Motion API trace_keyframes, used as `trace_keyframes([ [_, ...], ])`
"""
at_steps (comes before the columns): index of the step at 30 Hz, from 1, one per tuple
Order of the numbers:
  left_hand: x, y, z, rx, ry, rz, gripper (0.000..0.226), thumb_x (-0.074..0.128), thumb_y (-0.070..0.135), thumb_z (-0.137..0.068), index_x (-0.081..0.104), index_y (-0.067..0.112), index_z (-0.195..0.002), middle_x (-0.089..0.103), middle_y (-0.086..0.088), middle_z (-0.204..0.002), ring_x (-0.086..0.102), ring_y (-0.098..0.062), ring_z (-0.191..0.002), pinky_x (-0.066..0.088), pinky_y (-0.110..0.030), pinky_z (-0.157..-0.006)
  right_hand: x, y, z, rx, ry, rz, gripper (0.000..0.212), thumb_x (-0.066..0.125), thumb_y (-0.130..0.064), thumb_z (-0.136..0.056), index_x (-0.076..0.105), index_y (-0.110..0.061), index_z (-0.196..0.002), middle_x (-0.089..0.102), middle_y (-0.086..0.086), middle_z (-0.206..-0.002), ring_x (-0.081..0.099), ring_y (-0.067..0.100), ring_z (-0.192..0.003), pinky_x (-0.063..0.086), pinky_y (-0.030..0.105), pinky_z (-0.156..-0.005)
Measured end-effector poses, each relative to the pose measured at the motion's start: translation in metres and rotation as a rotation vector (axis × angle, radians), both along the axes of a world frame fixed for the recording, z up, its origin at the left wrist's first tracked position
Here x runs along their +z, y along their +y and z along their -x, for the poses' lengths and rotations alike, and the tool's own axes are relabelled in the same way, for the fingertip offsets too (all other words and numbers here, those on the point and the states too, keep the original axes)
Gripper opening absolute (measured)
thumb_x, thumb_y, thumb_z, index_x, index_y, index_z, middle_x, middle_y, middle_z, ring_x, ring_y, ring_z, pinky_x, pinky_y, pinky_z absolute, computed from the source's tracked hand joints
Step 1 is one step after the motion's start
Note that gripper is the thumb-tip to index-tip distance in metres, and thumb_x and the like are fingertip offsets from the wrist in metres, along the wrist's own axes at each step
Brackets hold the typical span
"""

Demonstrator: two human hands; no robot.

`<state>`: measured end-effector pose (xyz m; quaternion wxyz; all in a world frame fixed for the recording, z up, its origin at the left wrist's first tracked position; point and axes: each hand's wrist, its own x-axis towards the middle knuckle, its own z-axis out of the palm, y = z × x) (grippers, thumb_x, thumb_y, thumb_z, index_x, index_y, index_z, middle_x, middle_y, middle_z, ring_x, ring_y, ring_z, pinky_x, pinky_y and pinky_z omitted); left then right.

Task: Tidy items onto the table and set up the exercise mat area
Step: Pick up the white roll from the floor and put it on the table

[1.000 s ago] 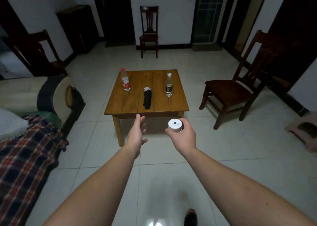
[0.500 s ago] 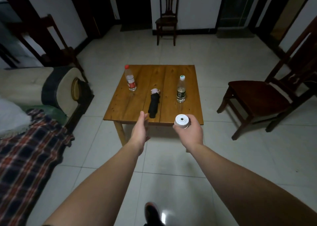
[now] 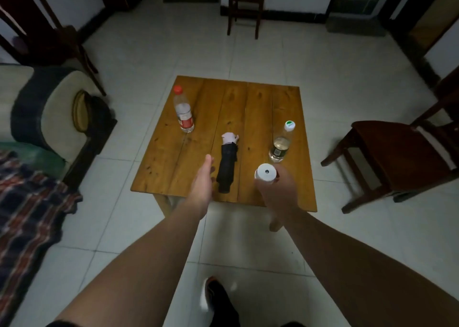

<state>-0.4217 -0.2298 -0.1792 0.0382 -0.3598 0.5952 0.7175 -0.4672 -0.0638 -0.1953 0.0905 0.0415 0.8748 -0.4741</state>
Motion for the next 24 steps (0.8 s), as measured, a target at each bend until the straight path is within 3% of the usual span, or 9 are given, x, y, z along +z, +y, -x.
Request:
trace_keyframes([
  [2, -0.012, -0.01, 0.015, -0.022, -0.02, -0.005, 0.062, 0.031, 0.063, -0.095, 0.038, 0.029, -0.146, 0.039, -0.001, -0.152, 0.037, -0.027, -0.138, 0.027, -0.054, -0.114, -0.019, -0.007, 0.017, 0.026, 0.022, -0.089, 0.029, 0.074, -0.032, -0.084, 0.057, -0.022, -0.106, 0.063, -0.001, -0.099, 0.062, 0.013, -0.087, 0.05, 0.023, -0.073],
  [6, -0.042, -0.024, 0.041, -0.053, -0.068, -0.005, 0.065, 0.033, 0.066, -0.092, 0.037, 0.03, -0.147, 0.039, 0.001, -0.151, 0.037, -0.025, -0.138, 0.028, -0.054, -0.113, -0.06, -0.017, 0.046, 0.076, -0.05, -0.191, 0.048, 0.071, -0.033, -0.086, 0.051, -0.021, -0.128, 0.059, 0.001, -0.124, 0.056, 0.021, -0.116, 0.044, 0.03, -0.091],
  [13, -0.095, -0.024, 0.075, -0.031, -0.14, 0.047, 0.063, 0.028, 0.067, -0.093, 0.037, 0.034, -0.147, 0.039, 0.004, -0.151, 0.034, -0.019, -0.139, 0.024, -0.048, -0.115, -0.144, -0.021, 0.092, 0.157, -0.198, -0.292, 0.05, 0.072, -0.025, -0.085, 0.052, -0.021, -0.131, 0.06, 0.001, -0.125, 0.057, 0.02, -0.117, 0.04, 0.025, -0.082],
  [17, -0.123, -0.02, 0.088, 0.004, -0.22, 0.068, 0.077, 0.032, 0.076, -0.083, 0.036, 0.034, -0.147, 0.038, 0.004, -0.152, 0.034, -0.02, -0.139, 0.025, -0.047, -0.115, -0.18, -0.019, 0.112, 0.204, -0.229, -0.332, 0.047, 0.071, -0.026, -0.084, 0.053, -0.019, -0.127, 0.062, 0.003, -0.12, 0.059, 0.022, -0.111, 0.042, 0.028, -0.074],
  [24, -0.139, -0.015, 0.099, 0.075, -0.249, 0.059, 0.066, 0.031, 0.065, -0.093, 0.036, 0.029, -0.148, 0.039, 0.003, -0.151, 0.034, -0.021, -0.139, 0.024, -0.049, -0.116, -0.204, -0.015, 0.119, 0.254, -0.305, -0.331, 0.056, 0.074, -0.023, -0.083, 0.05, -0.022, -0.133, 0.059, 0.003, -0.127, 0.057, 0.023, -0.117, 0.043, 0.03, -0.078],
])
